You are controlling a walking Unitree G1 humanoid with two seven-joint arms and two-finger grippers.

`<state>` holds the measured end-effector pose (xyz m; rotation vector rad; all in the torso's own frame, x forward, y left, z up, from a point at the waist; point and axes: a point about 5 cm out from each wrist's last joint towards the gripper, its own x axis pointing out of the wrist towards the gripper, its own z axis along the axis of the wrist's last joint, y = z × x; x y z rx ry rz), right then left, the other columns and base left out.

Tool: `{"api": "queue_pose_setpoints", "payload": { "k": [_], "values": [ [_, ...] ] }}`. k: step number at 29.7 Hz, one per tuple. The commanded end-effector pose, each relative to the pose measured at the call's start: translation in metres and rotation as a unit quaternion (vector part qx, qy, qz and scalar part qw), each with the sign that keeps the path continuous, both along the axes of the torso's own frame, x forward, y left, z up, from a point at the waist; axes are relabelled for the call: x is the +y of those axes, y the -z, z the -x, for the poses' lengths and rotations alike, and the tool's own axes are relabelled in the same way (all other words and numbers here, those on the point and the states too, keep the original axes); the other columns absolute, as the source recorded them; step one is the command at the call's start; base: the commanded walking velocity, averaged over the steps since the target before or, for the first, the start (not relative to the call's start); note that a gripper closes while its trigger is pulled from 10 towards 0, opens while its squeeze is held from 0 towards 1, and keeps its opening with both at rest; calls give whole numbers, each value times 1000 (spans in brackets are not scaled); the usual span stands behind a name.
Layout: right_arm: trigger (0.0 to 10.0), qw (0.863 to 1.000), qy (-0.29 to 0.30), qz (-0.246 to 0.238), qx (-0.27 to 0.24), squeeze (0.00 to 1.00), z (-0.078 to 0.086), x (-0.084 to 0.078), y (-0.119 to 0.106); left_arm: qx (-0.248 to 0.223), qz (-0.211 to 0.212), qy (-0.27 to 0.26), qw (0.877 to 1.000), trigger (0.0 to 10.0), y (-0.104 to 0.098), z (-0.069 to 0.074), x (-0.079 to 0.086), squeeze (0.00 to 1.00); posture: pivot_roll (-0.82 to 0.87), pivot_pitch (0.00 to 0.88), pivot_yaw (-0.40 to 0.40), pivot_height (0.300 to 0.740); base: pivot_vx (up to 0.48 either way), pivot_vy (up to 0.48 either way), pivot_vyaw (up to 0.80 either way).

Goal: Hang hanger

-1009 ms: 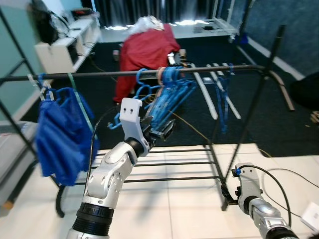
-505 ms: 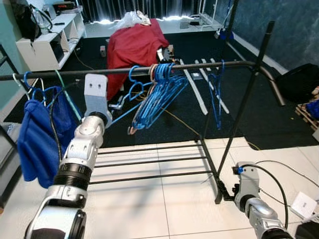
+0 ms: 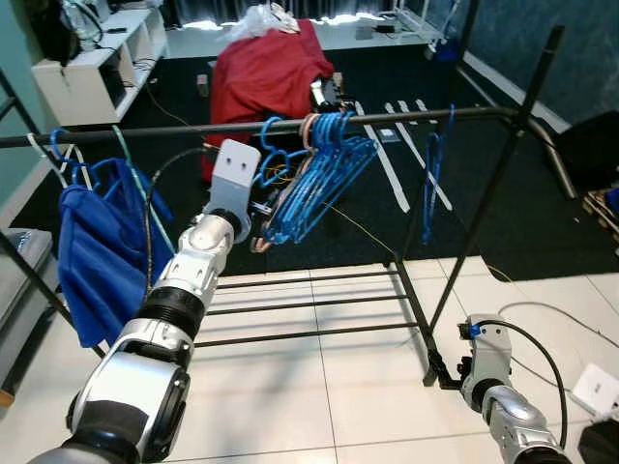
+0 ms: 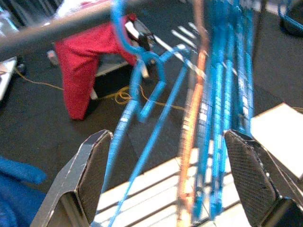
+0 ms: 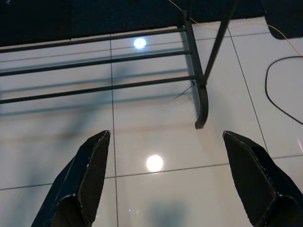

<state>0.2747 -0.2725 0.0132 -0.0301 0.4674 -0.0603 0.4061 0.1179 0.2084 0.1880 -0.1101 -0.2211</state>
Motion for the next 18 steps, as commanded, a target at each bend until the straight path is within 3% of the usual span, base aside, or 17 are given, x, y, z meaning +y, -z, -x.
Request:
{"api": "queue_pose_setpoints", "payload": {
  "k": [1, 7, 10, 15, 18],
  "values": [
    [10000, 1000, 0, -3, -3, 0, 6, 1, 4, -3, -14, 2, 1000, 10000, -1, -2, -3, 0, -241, 136, 63, 740, 0, 0, 0],
    [10000, 1000, 0, -5, -7, 0, 12, 2, 6, -1, -13, 1, 1000, 10000, -4, -5, -6, 0, -254, 173, 75, 740, 0, 0, 0],
    [10000, 1000, -4, -8, -13, 0, 22, 3, 9, -9, -2, -2, 1000, 10000, -13, -8, -7, 0, -259, 224, 84, 740, 0, 0, 0],
    [10000, 1000, -11, -15, -22, 0, 44, 8, 11, -26, 24, -35, 999, 10000, -32, -14, 7, 0, -269, 271, 103, 740, 0, 0, 0],
    [10000, 1000, -11, -15, -22, 0, 44, 8, 11, -26, 24, -35, 999, 10000, -32, -14, 7, 0, -269, 271, 103, 740, 0, 0, 0]
  ]
}}
